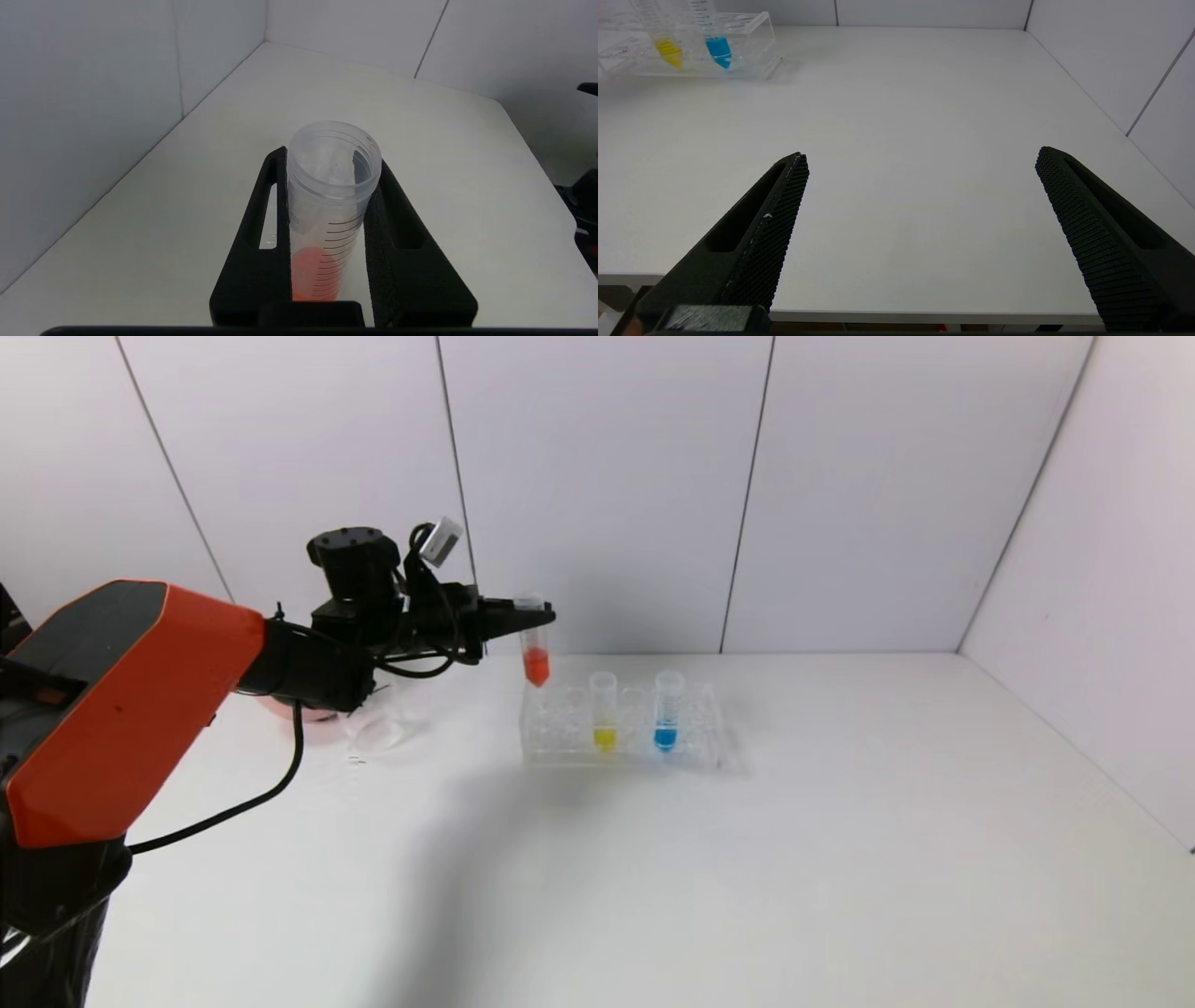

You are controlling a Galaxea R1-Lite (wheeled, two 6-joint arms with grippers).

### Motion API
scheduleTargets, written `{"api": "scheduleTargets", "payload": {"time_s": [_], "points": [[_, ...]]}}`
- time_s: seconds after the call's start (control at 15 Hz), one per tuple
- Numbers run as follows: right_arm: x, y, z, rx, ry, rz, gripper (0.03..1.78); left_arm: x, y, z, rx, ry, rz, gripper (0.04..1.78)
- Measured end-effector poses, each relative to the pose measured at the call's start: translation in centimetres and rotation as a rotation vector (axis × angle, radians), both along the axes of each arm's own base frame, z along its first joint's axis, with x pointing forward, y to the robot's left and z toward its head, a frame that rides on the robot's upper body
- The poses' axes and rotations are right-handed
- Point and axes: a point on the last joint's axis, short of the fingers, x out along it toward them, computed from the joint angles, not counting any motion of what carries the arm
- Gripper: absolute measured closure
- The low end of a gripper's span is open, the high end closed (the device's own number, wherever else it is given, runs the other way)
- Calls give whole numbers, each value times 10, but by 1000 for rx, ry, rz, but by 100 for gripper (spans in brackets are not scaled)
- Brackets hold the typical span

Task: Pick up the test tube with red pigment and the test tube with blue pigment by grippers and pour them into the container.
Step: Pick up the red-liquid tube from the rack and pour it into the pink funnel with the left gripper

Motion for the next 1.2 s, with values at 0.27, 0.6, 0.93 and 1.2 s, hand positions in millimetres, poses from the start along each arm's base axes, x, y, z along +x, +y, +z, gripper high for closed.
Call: {"api": "scheduleTargets", "payload": {"time_s": [0.27,0.6,0.93,1.2], "points": [[0,0,0,0,0,0,4,-2,2,14,3,53,141,136],[0,0,0,0,0,0,4,-4,5,25,71,30,379,136],[0,0,0,0,0,1,4,-10,4,34,153,1,626,136],[0,0,0,0,0,0,4,-21,6,46,127,26,735,136]]}}
